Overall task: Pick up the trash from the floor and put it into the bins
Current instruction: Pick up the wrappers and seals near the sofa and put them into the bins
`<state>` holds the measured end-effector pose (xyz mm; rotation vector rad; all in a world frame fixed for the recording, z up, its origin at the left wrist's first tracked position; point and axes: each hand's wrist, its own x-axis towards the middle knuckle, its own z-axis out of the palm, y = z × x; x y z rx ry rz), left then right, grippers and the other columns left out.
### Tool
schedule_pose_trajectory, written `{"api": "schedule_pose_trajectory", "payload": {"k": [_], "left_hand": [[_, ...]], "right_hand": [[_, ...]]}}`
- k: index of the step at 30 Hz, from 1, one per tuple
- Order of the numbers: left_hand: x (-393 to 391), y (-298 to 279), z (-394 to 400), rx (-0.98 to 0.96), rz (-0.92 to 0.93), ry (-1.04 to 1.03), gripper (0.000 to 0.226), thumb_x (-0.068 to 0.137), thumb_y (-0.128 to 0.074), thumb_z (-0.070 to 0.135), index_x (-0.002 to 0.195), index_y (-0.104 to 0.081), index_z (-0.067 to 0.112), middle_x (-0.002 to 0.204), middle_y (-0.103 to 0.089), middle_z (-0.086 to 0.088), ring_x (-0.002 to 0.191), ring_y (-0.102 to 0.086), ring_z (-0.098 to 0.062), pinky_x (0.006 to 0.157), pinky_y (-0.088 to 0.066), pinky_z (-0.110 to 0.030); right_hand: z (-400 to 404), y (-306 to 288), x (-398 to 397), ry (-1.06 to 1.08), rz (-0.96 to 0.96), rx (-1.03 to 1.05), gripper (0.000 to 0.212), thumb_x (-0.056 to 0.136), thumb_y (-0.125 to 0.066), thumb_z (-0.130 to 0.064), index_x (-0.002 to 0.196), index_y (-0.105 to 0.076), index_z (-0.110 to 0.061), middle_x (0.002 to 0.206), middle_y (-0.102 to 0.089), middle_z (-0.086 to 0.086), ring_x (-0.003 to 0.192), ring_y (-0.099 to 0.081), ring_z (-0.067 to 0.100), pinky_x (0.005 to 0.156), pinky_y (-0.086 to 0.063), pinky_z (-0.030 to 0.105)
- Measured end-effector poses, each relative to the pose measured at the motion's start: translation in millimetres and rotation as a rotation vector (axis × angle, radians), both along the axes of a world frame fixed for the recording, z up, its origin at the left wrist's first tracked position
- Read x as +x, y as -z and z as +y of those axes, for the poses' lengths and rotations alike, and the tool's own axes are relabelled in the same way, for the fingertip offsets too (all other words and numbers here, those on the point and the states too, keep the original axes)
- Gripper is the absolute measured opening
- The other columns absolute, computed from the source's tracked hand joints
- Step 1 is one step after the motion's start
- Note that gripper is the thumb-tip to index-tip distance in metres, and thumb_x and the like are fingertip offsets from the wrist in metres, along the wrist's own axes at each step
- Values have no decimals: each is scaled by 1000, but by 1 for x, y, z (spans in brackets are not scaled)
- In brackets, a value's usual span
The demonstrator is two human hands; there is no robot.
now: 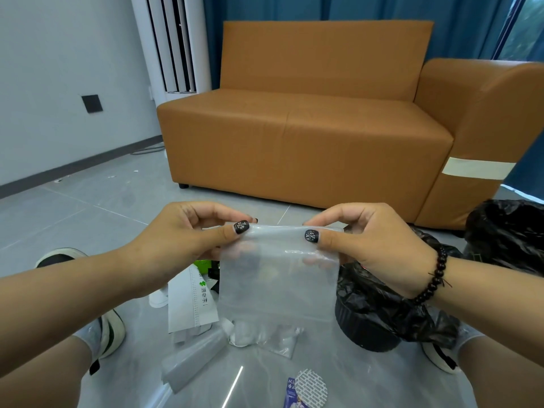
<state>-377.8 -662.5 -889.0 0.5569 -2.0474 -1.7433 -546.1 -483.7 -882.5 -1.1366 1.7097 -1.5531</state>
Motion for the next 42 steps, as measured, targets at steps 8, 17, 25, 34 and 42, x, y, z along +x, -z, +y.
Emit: {"api": "schedule_pose_trajectory", "payload": {"k": [8,17,25,34,42], "left_hand": [[-4,-5,12,58,21,-61,20,74,-67,12,89,-71,0,97,-72,-16,37,-50,-3,39,-39,-10],[-4,1,5,-5,5,-61,23,63,-73,20,84,-74,11,100,-75,1,78,-71,-13,60,-54,-16],[-3,-1,8,12,-50,6,29,68,-71,23,90,-72,6,74,-70,-14,56,-61,-13,49,-51,-20],[0,-1,5,-4,-43,7,22,66,-79,21,86,-75,13,98,-74,-11,70,-62,-22,63,-51,-28],[-2,2,3,-1,-3,-15,27,66,-73,11,93,-73,8,103,-74,1,75,-72,-11,59,-52,-13]], "right_hand": [[-2,1,-2,56,-42,-61,8,75,-72,-1,81,-75,-4,87,-74,7,72,-68,21,63,-56,23],[-1,4,-8,83,61,-37,35,56,-81,-16,90,-75,-10,103,-72,-3,90,-70,11,76,-55,18],[2,2,-5,47,157,26,14,74,-76,-3,86,-72,-7,71,-74,4,60,-70,21,60,-58,28],[0,7,-6,59,265,-84,19,72,-75,3,81,-77,-14,94,-71,-1,64,-64,18,62,-56,26],[-2,12,-9,71,180,-12,25,69,-80,-7,92,-75,-17,90,-73,13,76,-71,32,82,-57,44]]}}
